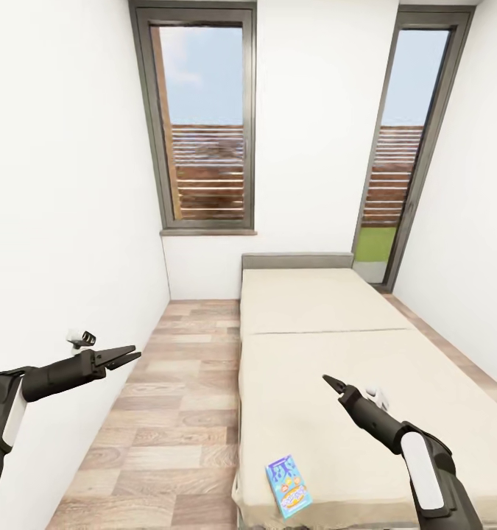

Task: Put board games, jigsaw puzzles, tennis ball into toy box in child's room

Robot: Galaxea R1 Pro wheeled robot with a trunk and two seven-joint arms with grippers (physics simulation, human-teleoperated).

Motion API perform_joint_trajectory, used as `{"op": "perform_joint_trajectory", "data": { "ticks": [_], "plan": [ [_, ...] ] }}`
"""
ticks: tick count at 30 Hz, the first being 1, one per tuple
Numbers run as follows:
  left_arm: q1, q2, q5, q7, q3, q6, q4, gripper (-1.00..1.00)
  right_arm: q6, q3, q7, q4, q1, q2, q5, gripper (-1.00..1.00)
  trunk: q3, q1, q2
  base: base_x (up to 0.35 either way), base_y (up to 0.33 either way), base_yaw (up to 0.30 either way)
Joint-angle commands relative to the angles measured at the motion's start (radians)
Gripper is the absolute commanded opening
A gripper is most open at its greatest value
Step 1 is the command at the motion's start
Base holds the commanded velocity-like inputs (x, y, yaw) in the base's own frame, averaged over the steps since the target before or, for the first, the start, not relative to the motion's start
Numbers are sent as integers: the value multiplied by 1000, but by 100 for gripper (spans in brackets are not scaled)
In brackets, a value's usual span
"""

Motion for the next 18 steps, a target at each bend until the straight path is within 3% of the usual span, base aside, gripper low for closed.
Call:
{"op": "perform_joint_trajectory", "data": {
  "ticks": [1, 8, 18],
  "plan": [
    [-1, 0, -1, -4, 0, 11, 0, 100, 7, -4, 4, 0, -1, 1, 0, 100, -4, 4, -8, -127, -114, 0],
    [-1, 0, -1, -5, 0, 12, 0, 100, 7, -3, 4, 0, -1, 1, 0, 100, -26, 31, -57, -160, -142, 0],
    [-1, 0, -1, -6, 2, 12, 0, 100, 7, -1, 4, 0, -1, 1, 0, 100, -58, 69, -127, -24, -22, 0]
  ]
}}
